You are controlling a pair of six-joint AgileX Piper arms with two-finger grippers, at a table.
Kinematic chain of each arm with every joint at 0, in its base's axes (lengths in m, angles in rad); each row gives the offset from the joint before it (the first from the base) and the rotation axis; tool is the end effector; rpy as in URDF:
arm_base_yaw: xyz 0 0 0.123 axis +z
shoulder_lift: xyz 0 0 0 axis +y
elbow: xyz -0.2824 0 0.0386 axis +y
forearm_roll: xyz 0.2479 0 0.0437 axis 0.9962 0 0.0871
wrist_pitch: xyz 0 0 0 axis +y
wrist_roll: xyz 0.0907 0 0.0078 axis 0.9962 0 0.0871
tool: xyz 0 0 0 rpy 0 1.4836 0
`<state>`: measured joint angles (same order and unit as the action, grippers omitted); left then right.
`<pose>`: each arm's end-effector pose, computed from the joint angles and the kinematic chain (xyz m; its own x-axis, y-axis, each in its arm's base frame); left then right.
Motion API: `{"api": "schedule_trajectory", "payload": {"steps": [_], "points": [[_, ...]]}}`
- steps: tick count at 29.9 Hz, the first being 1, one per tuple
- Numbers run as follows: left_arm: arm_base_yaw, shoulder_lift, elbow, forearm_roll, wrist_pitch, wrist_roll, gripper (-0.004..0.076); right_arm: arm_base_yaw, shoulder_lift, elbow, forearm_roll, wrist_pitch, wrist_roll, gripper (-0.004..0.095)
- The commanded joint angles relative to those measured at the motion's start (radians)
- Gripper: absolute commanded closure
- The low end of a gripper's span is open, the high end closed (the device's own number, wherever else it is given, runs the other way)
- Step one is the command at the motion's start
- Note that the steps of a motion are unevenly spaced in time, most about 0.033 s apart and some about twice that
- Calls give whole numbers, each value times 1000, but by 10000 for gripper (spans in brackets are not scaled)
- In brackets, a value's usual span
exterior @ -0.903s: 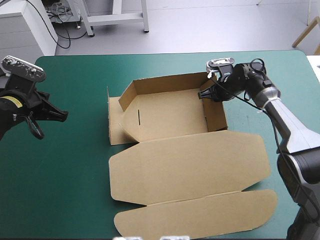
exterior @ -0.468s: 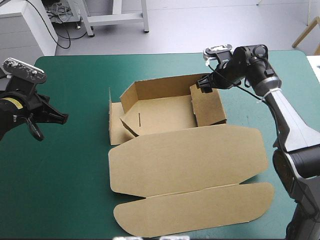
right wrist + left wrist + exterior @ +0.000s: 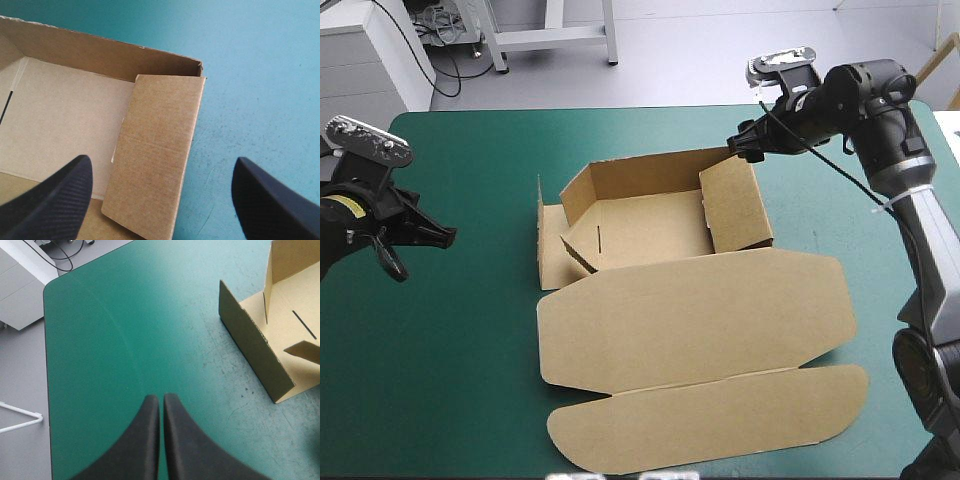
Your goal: Fold the box
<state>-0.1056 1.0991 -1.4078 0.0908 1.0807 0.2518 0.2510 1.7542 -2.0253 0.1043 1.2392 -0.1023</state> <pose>0.1989 -0.0138 0.4517 -0.5880 0.3534 -0.7275 0.2238 0.9355 0.2736 0.3603 0.1016 0.4323 -0.7234 -0.2555 -0.6414 -0.3581 0.9331 0.0322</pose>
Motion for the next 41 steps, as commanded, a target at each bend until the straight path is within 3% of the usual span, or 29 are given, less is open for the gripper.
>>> {"api": "schedule_trajectory", "payload": {"steps": [1,17,41], "points": [[2,-16,-28,3,-57,-13,719,-4,-30,-29,-12,-35,-1,193],[2,-16,-28,5,-55,-13,734,-4,233,-29,-17,-35,28,193],[2,-14,-28,11,-52,-13,734,-16,262,59,18,-63,-27,207]]}}
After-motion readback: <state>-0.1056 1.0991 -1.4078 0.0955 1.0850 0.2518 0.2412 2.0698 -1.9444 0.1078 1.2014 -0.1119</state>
